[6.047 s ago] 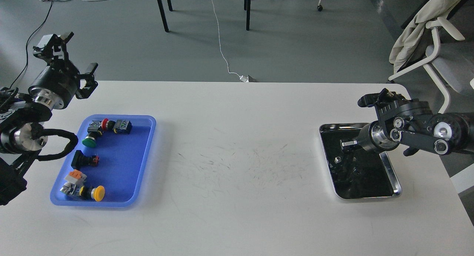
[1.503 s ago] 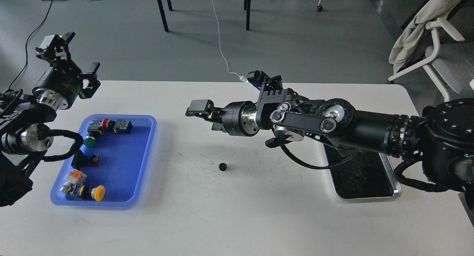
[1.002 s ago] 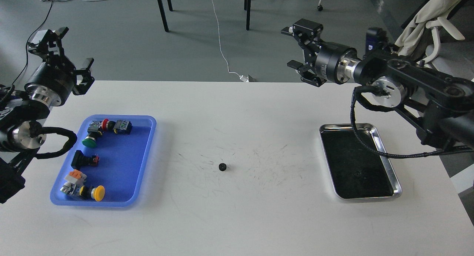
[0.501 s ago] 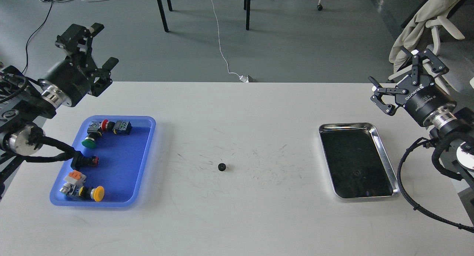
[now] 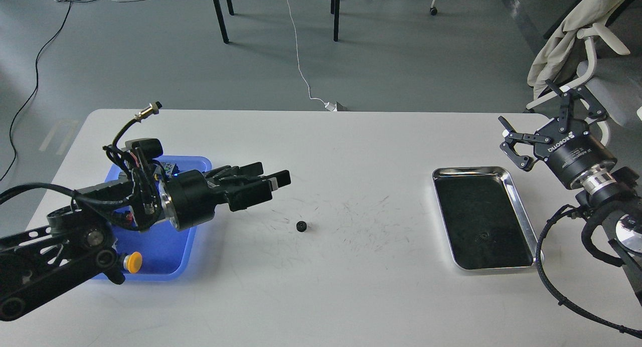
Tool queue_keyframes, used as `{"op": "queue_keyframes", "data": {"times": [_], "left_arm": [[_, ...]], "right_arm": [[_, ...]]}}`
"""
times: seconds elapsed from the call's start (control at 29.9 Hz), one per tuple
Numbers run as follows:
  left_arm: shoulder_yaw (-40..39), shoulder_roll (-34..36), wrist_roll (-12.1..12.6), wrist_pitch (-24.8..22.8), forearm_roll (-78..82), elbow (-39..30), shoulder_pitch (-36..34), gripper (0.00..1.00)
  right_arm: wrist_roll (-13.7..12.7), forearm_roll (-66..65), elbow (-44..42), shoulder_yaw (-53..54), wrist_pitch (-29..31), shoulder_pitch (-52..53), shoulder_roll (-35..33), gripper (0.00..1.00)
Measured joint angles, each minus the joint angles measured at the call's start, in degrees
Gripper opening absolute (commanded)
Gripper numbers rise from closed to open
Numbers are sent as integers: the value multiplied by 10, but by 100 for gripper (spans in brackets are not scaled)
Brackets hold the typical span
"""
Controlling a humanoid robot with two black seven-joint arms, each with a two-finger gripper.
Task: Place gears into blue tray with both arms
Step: 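Reach the left gripper toward the black part on the table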
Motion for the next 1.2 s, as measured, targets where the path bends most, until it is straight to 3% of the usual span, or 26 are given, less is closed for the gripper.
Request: {"op": "queue_keyframes", "data": {"times": [0.17,0.33,0.6,0.94,1.2], "left_arm": [[9,-72,12,33,185,57,22,97],[9,-119,41,93,323,132,47,96],[9,-163,46,136,334,193,64,96],[10,-219,46,139,334,243,78,95],[10,-243,47,140,334,283,82,86]], "right_arm": [[0,0,0,0,0,0,0,96],[0,0,3,0,7,1,0,96],[0,-2,3,-4,9,3,2,96],[0,-2,3,-5,9,3,2,96],[0,-2,3,-6,9,3,2,96]]}}
